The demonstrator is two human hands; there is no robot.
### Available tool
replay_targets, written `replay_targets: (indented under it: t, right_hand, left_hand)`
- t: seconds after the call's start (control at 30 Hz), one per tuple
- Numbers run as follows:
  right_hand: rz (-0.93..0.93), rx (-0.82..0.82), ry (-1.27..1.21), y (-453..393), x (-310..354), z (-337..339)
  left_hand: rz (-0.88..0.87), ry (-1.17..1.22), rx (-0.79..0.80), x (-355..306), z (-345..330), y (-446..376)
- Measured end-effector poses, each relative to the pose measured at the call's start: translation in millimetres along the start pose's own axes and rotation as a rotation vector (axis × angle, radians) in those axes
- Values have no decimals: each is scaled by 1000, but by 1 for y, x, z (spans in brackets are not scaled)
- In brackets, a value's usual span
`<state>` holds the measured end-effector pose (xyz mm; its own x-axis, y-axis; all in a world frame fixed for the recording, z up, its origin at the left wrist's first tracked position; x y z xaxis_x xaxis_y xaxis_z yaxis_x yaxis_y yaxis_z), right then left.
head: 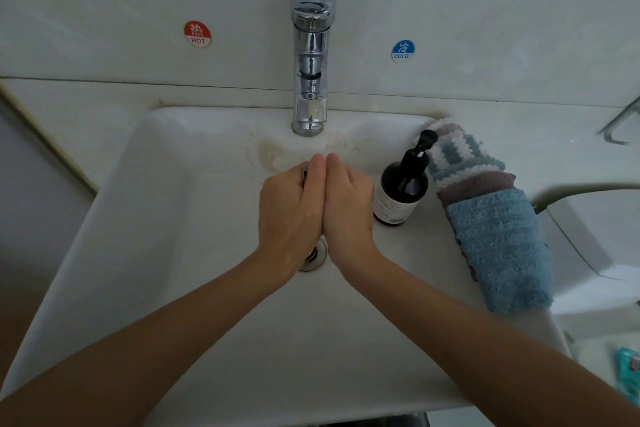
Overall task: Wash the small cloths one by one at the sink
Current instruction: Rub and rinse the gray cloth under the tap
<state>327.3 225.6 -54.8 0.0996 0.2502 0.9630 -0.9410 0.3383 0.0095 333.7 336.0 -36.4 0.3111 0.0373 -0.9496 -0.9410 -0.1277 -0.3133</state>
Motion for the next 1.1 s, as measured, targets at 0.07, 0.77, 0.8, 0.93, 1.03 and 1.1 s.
replay_targets:
  t: [0.07, 0.77, 0.8, 0.93, 1.03, 1.1]
  right_hand:
    - [7, 4, 9, 0, -1, 0]
    - [135, 287, 188, 13, 38, 31]
    - [152, 344, 225, 16, 41, 30]
    - [279, 470, 309, 24, 60, 28]
    - [438, 455, 334, 25, 85, 28]
    - [473, 413, 337, 19, 94, 33]
  left_hand:
    - [-22, 6, 8, 0, 0, 0]
    - [246, -188, 457, -46, 10, -6]
    - [233, -150, 444, -52, 12, -9]
    - [54, -148, 498, -88, 7, -11]
    - [-36, -140, 530, -112, 5, -14]
    - [-28, -103, 507, -123, 12, -20]
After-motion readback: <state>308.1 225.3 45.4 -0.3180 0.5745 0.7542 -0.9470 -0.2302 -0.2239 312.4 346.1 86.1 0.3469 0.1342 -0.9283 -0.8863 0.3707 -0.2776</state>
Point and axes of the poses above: each hand's wrist, its own y-axis away from the middle knuckle, its own z-axis out of the back of the hand, x = y × z, the point moved 10 cm from there along -y, towards the middle knuckle, and after that the axes turned 13 degrees about y, right-handed, at the moved point
